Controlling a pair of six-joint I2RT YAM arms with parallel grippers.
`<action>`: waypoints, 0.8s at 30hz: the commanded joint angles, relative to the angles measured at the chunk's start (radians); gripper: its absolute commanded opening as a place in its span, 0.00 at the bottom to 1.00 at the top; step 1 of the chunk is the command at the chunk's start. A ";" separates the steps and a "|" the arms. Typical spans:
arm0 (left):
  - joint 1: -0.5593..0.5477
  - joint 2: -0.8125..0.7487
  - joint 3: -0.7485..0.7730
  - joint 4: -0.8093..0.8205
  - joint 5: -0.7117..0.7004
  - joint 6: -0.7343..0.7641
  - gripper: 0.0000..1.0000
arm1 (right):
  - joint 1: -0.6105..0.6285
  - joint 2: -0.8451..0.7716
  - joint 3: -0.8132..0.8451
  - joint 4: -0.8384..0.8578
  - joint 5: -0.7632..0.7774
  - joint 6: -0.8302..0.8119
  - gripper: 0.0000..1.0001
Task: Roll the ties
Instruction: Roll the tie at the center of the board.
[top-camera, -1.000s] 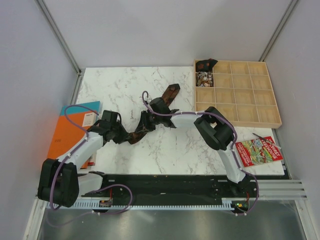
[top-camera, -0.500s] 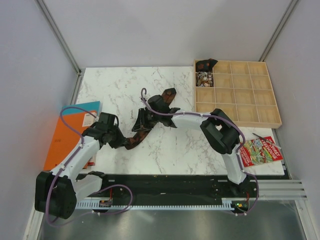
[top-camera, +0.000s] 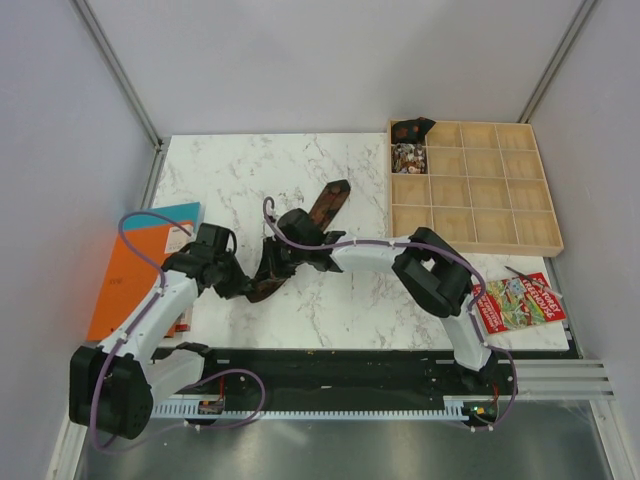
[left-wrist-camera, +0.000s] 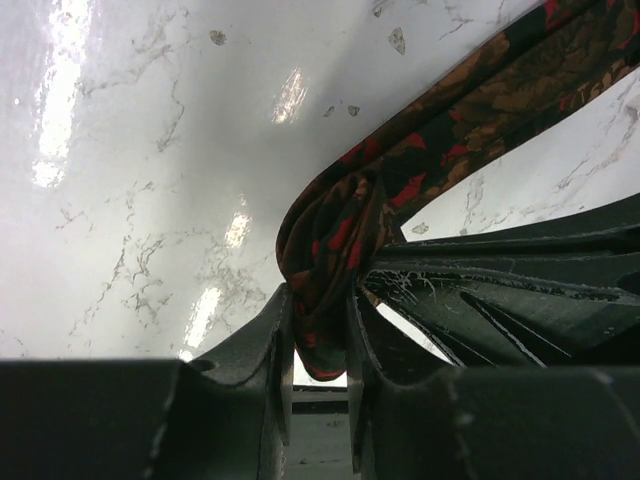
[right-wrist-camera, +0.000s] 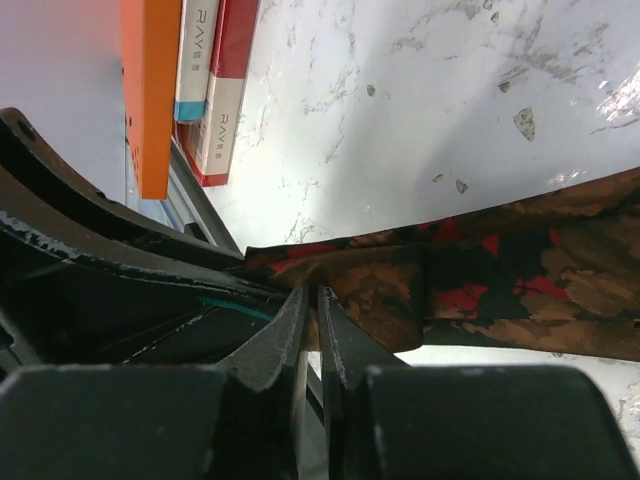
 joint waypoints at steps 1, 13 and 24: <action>-0.001 -0.016 0.072 -0.043 -0.028 0.046 0.07 | 0.017 0.022 0.008 0.015 0.021 0.023 0.15; -0.003 0.020 0.161 -0.124 -0.074 0.096 0.07 | 0.067 0.037 0.043 0.015 0.033 0.042 0.14; -0.001 0.094 0.223 -0.132 -0.057 0.141 0.07 | 0.102 0.094 0.068 0.015 0.036 0.043 0.13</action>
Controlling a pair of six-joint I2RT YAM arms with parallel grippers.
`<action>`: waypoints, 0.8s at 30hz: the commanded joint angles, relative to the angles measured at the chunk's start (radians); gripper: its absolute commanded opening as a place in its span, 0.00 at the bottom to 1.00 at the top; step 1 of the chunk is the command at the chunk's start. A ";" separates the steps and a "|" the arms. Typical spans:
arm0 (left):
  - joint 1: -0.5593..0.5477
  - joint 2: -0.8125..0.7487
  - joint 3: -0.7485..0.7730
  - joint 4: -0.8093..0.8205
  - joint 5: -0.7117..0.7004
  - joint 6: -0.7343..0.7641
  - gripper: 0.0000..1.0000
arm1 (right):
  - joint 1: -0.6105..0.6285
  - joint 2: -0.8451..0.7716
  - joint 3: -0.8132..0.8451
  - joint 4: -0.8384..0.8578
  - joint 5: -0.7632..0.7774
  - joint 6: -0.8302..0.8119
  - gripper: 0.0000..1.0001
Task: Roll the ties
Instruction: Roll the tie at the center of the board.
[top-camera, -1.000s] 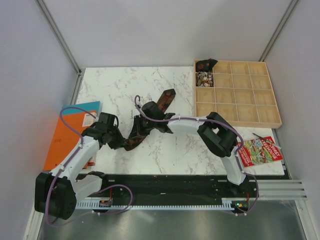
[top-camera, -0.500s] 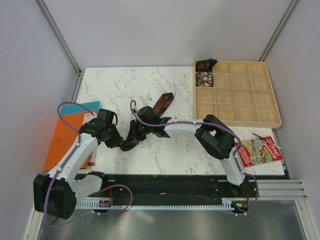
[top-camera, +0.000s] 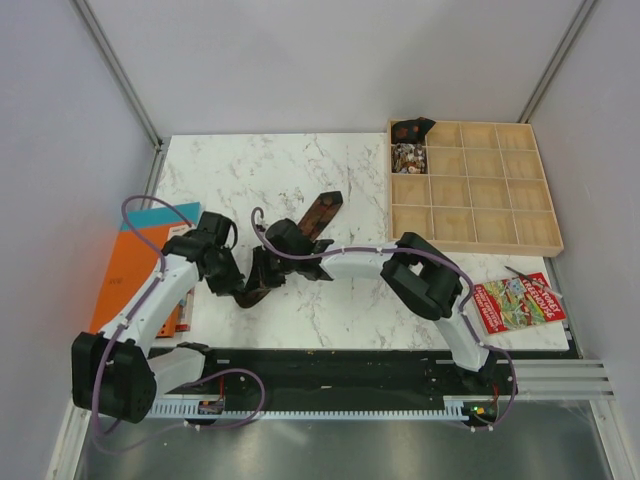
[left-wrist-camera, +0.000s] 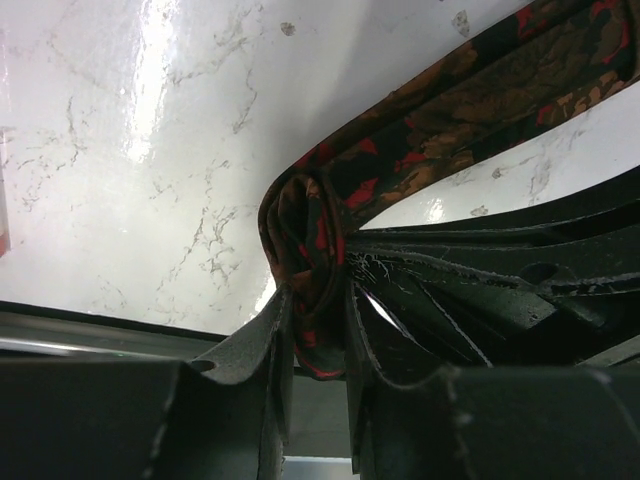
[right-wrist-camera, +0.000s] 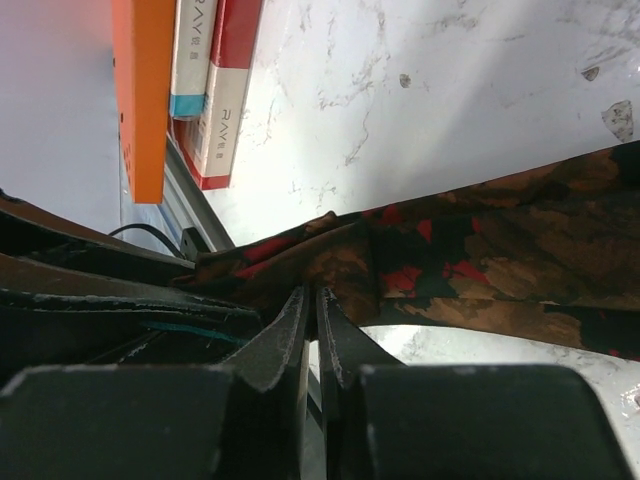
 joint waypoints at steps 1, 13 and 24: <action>-0.002 0.023 0.089 0.064 0.022 0.040 0.07 | 0.034 0.039 0.027 -0.008 -0.006 0.004 0.13; -0.017 0.150 0.116 0.142 0.154 0.105 0.06 | 0.033 0.058 0.024 -0.011 -0.007 -0.005 0.12; -0.037 0.276 0.135 0.176 0.151 0.119 0.06 | 0.014 0.040 -0.004 -0.014 -0.006 -0.013 0.13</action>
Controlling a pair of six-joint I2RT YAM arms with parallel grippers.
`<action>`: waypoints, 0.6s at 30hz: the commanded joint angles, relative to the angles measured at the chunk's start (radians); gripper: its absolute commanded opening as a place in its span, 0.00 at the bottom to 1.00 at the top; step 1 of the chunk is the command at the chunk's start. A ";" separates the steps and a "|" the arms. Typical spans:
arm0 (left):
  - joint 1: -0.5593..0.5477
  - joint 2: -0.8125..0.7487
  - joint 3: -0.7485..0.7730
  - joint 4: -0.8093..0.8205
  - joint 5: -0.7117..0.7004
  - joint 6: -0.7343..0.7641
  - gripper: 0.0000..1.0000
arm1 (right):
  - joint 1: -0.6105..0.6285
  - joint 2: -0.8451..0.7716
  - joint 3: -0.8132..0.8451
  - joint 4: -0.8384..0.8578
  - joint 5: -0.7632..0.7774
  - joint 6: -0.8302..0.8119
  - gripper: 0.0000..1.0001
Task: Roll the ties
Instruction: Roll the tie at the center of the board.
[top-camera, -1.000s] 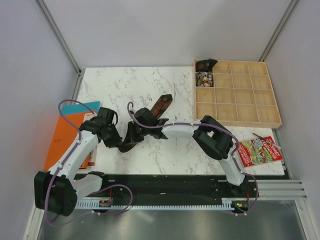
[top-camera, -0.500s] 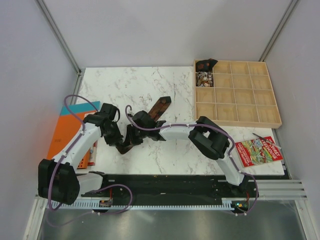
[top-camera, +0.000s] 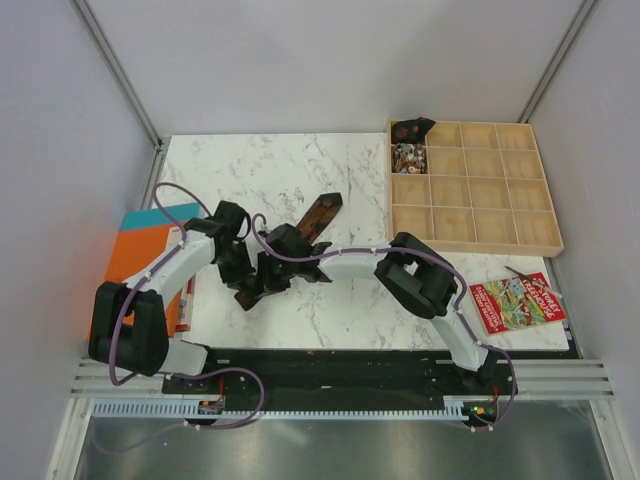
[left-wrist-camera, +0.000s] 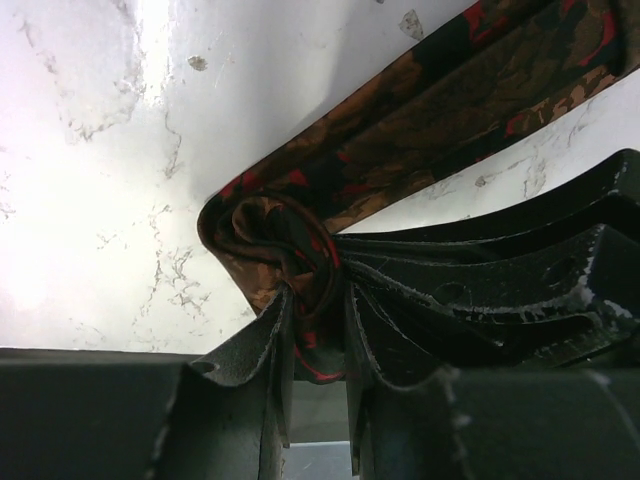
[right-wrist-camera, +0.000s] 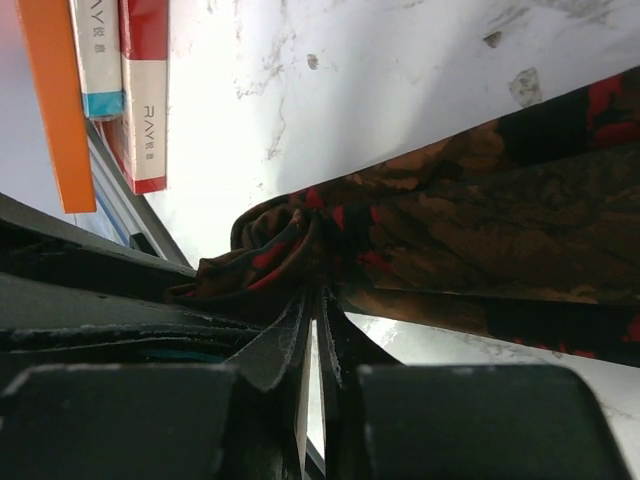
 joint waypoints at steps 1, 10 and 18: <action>-0.014 0.038 0.054 0.136 0.068 0.023 0.06 | 0.007 -0.006 -0.013 0.031 -0.035 -0.003 0.13; -0.014 0.136 0.080 0.136 0.043 0.023 0.05 | -0.034 -0.065 -0.082 0.033 -0.047 -0.018 0.16; -0.014 0.191 0.098 0.136 0.035 0.009 0.07 | -0.062 -0.187 -0.189 0.031 -0.049 -0.041 0.20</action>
